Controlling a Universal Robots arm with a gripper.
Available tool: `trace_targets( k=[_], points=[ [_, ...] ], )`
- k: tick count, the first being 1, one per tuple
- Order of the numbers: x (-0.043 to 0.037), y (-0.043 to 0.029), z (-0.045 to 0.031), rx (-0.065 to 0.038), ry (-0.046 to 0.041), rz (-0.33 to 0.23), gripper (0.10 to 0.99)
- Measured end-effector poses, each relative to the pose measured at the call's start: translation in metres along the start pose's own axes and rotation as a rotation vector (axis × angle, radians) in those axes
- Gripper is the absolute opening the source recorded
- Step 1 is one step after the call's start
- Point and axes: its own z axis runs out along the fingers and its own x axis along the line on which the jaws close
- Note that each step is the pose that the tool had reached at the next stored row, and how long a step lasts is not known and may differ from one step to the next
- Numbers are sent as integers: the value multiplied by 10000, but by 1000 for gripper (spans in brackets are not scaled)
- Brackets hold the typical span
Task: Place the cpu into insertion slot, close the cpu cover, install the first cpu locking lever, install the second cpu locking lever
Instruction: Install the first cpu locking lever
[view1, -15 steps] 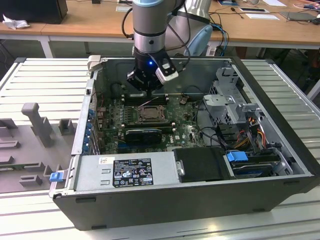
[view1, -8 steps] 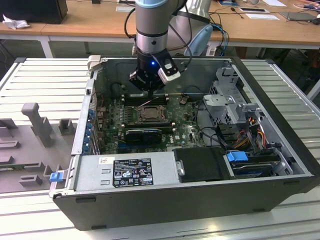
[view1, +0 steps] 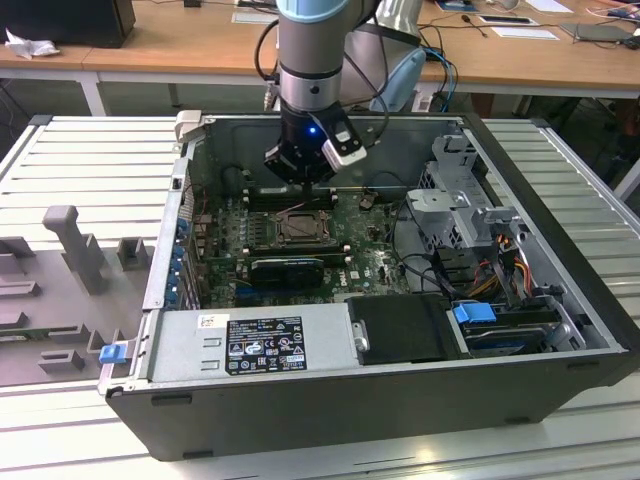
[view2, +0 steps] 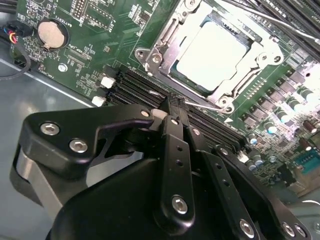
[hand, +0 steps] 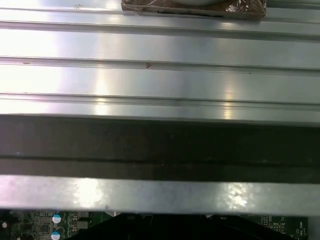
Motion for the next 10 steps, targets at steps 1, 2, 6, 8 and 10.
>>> trace_targets(
  k=[1, 2, 6, 8, 10],
  points=[
    [-4, -1, 9, 0, 0, 0, 106],
    [-12, -2, 26, 1, 0, 0, 106],
    [-28, -6, 74, -1, 0, 0, 106],
    [-53, -12, 152, -2, -1, -3, 106],
    [-55, -13, 159, 10, 1, -4, 106]
  ],
)
